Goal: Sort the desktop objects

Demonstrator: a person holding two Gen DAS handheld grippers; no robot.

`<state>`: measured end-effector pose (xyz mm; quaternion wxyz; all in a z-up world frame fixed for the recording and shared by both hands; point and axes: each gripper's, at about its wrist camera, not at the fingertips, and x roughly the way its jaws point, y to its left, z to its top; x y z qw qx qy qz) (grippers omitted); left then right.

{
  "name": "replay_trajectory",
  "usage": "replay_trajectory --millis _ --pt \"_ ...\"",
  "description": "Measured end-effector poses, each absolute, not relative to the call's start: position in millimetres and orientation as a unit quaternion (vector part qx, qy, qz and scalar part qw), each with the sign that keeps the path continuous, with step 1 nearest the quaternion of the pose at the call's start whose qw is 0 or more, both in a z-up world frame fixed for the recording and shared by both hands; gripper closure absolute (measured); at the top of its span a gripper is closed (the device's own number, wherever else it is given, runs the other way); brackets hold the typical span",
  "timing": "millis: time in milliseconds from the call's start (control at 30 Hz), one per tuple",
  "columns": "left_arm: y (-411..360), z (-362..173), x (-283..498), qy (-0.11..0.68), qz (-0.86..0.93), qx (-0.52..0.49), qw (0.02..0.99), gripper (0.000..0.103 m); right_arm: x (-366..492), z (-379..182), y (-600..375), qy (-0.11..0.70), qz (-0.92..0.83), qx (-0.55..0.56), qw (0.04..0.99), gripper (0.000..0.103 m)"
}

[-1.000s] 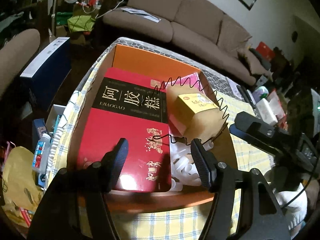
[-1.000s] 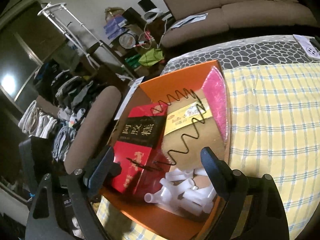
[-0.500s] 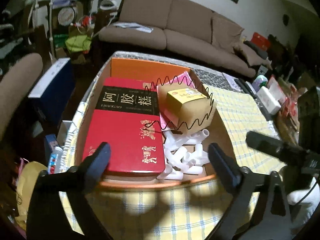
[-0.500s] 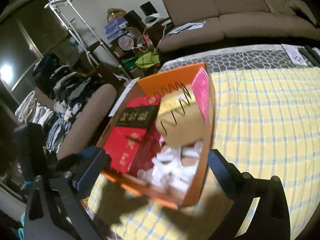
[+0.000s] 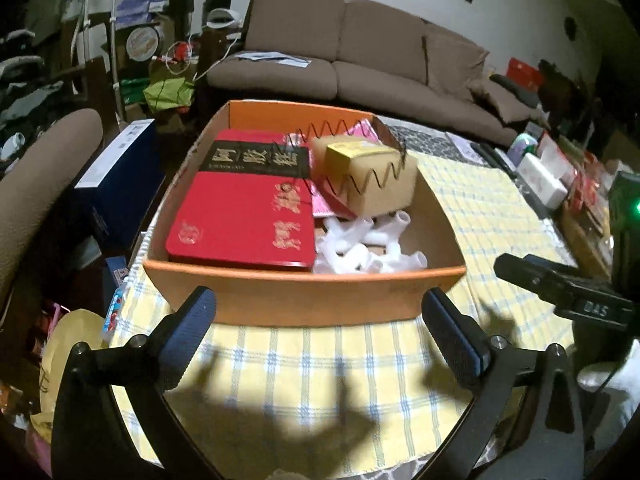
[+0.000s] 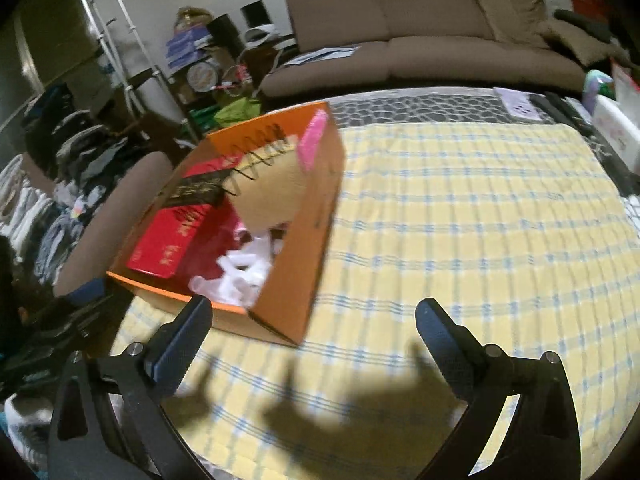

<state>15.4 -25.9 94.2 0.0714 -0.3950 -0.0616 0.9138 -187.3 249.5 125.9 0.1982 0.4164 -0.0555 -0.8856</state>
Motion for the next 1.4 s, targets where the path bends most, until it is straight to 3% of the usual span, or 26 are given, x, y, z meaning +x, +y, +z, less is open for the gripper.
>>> replay_trajectory --millis 167,500,900,1400 --pt "-9 77 12 -0.033 0.910 -0.409 0.050 0.000 -185 106 257 -0.021 -0.893 0.424 0.147 0.000" --pt "-12 36 -4 -0.107 0.891 -0.441 0.014 0.000 -191 70 274 -0.007 -0.888 0.450 0.092 0.000" --pt "26 4 -14 -0.038 0.884 -0.466 0.014 0.000 -191 35 266 0.011 -0.871 0.484 0.080 0.000" --pt "50 -16 -11 -0.012 0.886 -0.464 -0.014 0.000 -182 29 258 0.038 -0.891 0.450 0.058 0.000"
